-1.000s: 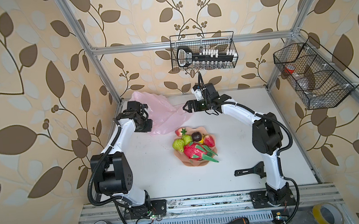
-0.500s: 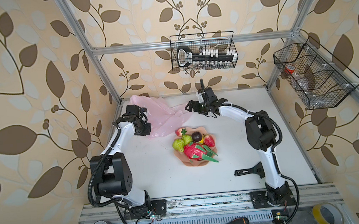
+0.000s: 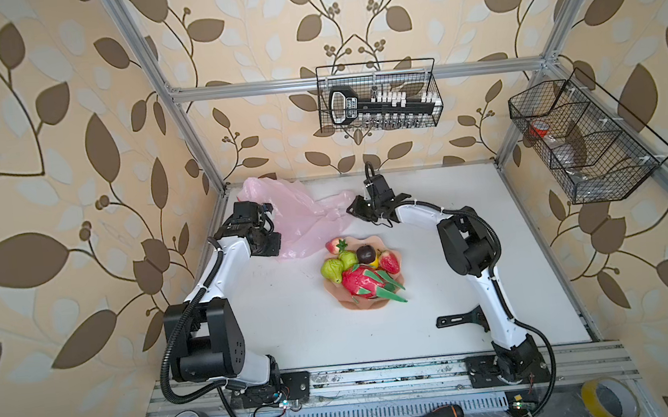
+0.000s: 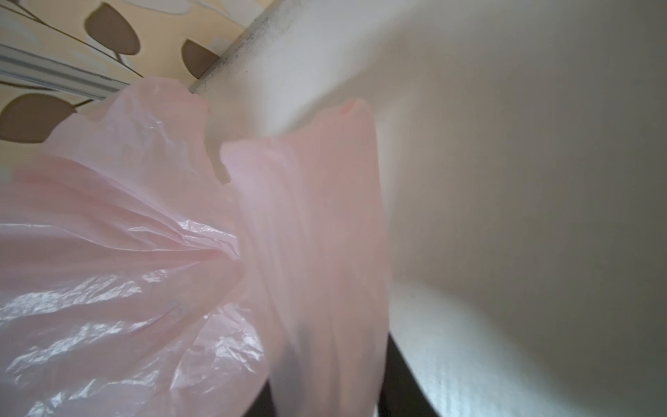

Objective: Place the fruits into the plastic bag

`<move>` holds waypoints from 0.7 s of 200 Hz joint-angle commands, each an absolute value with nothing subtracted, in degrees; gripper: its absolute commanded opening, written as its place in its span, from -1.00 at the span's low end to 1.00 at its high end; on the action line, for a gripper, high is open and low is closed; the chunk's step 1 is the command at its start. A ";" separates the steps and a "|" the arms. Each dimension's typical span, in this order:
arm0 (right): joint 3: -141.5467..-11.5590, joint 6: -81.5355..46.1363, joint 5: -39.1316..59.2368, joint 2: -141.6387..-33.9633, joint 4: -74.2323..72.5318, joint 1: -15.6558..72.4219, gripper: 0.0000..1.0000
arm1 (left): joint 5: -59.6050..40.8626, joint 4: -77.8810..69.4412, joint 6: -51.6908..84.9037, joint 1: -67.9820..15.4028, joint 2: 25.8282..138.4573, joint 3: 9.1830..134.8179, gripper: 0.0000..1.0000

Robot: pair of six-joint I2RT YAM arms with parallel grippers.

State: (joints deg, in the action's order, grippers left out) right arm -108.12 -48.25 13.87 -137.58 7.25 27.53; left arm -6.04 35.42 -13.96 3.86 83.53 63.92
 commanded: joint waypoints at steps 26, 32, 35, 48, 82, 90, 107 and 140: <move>-109.00 -50.55 14.56 -135.38 0.27 29.09 -1.00 | -7.83 30.89 -11.27 6.57 77.36 60.61 -0.94; -108.73 -50.23 14.68 -134.59 -0.06 29.46 -1.00 | -7.32 30.54 -10.37 7.10 77.02 60.43 -0.81; -108.56 -50.05 14.82 -134.10 -0.35 29.62 -1.00 | -6.84 30.32 -9.69 7.42 76.85 60.35 -0.67; -106.71 -49.81 15.93 -131.53 -3.20 30.56 -1.00 | -6.24 29.71 -6.21 9.28 76.29 60.33 -0.03; -98.24 -50.83 15.41 -122.74 -10.13 32.82 -1.00 | -11.83 33.39 3.53 15.57 76.26 65.82 0.98; -96.17 -51.64 14.84 -120.71 -11.68 33.33 -1.00 | -13.25 35.17 5.80 16.60 76.52 68.22 0.98; -93.29 -52.29 13.64 -117.00 -13.45 34.56 -1.00 | -15.52 39.55 10.77 17.57 77.13 74.13 0.98; -86.78 -52.82 9.91 -109.36 -17.36 37.93 -1.00 | -16.45 46.86 23.09 17.84 79.58 83.67 0.98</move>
